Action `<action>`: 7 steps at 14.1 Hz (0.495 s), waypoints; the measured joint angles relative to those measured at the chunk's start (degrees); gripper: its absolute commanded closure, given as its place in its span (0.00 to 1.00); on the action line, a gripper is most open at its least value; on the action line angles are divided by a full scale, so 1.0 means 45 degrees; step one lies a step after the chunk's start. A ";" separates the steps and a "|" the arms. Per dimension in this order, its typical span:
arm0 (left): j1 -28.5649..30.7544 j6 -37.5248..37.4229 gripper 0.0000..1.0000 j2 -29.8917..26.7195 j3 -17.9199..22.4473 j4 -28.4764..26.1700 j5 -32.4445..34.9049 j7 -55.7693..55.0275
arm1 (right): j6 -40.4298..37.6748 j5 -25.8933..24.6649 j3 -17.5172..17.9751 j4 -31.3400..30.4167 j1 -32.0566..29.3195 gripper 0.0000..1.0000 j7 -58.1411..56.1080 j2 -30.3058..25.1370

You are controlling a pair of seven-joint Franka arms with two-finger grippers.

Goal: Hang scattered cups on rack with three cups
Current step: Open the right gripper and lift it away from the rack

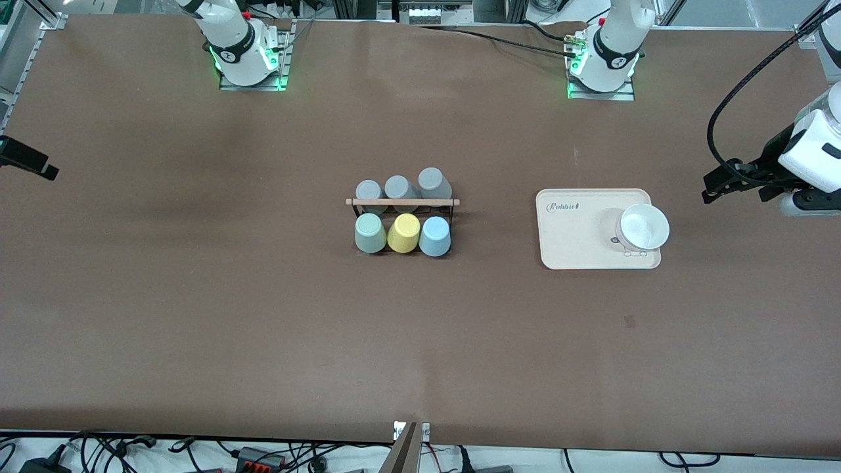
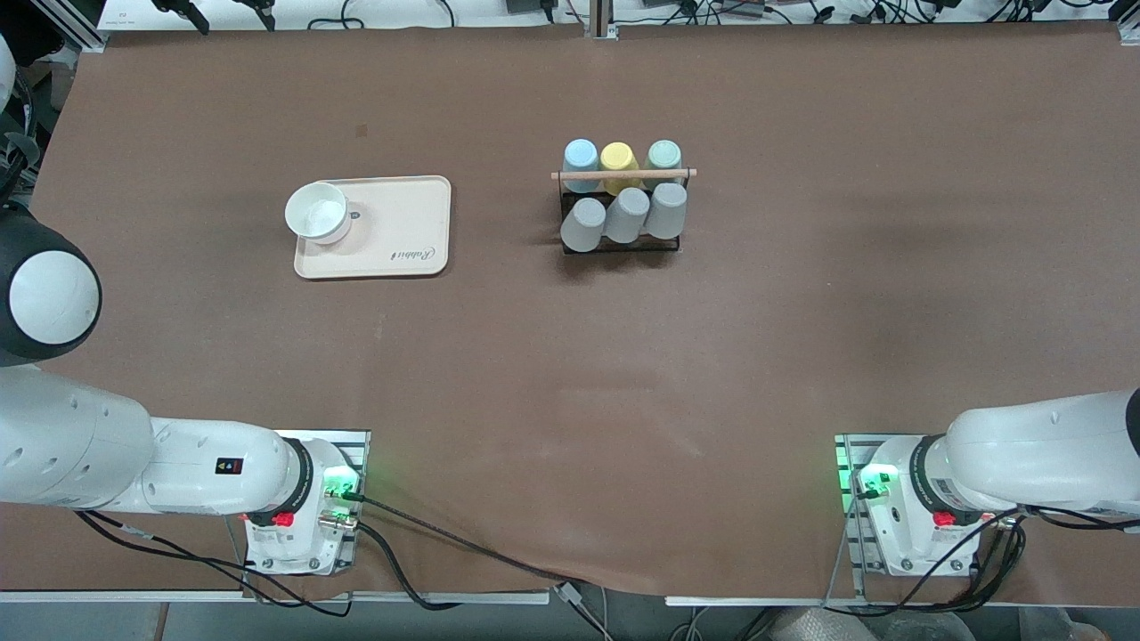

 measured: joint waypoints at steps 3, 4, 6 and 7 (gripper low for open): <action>0.0002 0.0032 0.00 -0.0012 0.0000 0.0000 0.0000 0.0000 | -0.0076 -0.0064 0.0255 -0.0039 0.0210 0.00 0.0030 0.0120; 0.0003 0.0061 0.00 -0.0014 0.0000 0.0000 0.0000 0.0000 | -0.0015 -0.0197 0.0428 -0.0065 0.0207 0.00 0.0030 0.0167; 0.0003 0.0099 0.00 -0.0015 0.0000 0.0000 0.0000 0.0000 | 0.0195 -0.0509 0.0843 -0.0101 0.0174 0.00 0.0031 0.0235; 0.0003 0.0100 0.00 -0.0015 0.0001 0.0000 0.0000 0.0000 | 0.0274 -0.0585 0.1039 -0.0112 0.0150 0.00 0.0031 0.0241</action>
